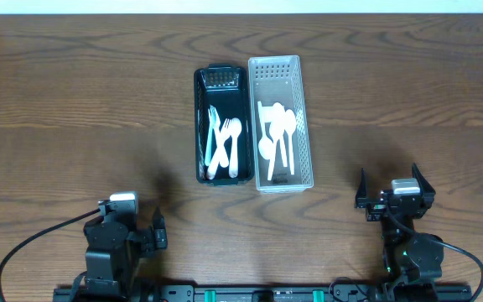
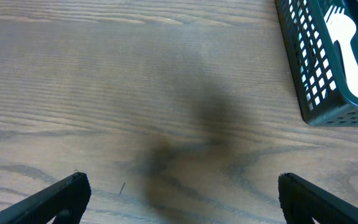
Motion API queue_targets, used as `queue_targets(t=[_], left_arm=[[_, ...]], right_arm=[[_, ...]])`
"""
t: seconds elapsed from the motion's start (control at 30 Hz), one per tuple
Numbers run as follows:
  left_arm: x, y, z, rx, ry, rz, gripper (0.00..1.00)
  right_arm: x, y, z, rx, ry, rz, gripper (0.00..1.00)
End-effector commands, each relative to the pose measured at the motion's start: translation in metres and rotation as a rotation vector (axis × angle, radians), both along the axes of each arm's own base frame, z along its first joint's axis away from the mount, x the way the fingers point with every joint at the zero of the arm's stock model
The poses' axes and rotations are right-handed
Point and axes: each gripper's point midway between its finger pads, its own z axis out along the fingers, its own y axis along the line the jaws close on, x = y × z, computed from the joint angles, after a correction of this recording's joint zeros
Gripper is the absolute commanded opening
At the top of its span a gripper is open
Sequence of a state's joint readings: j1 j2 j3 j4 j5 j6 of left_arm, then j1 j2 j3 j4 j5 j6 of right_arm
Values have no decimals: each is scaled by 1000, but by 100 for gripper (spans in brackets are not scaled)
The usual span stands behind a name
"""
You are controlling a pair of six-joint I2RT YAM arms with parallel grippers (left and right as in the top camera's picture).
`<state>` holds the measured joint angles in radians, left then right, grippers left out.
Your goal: Pack container
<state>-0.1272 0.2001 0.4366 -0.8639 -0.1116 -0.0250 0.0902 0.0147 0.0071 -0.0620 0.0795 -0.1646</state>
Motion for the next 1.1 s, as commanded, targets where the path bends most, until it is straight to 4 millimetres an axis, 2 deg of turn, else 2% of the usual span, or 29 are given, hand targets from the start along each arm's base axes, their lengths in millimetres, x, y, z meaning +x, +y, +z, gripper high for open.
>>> queue_targets(t=[0.0,0.17,0.27,0.3,0.47,0.57,0.67,0.77,0.83,1.07], left_arm=[[0,0,2,6,-10,-6,98],[-6,3,5,25,-45,-11,98],[-4,-1,11,3,-127,-22,98],[0,-1,15,0,-171,-22,98],[45,-6,52,-26,-464,-17,98],[61,-8,60,-41,-593,-13,98],[71,-9,47,-48,-642,-12,98],[71,-10,14,-70,-550,-5,98],[71,-17,16,-87,-555,-40,98],[72,-17,16,-87,-555,-41,98]], right_arm=[[0,1,1,18,-5,-2,99],[0,1,1,18,-5,-2,99],[0,1,1,17,-5,-2,99],[0,1,1,18,-5,-2,99],[0,1,1,18,-5,-2,99],[0,1,1,18,-5,-2,99],[0,1,1,18,-5,-2,99],[0,1,1,18,-5,-2,99],[0,1,1,18,-5,-2,99],[0,1,1,17,-5,-2,99]])
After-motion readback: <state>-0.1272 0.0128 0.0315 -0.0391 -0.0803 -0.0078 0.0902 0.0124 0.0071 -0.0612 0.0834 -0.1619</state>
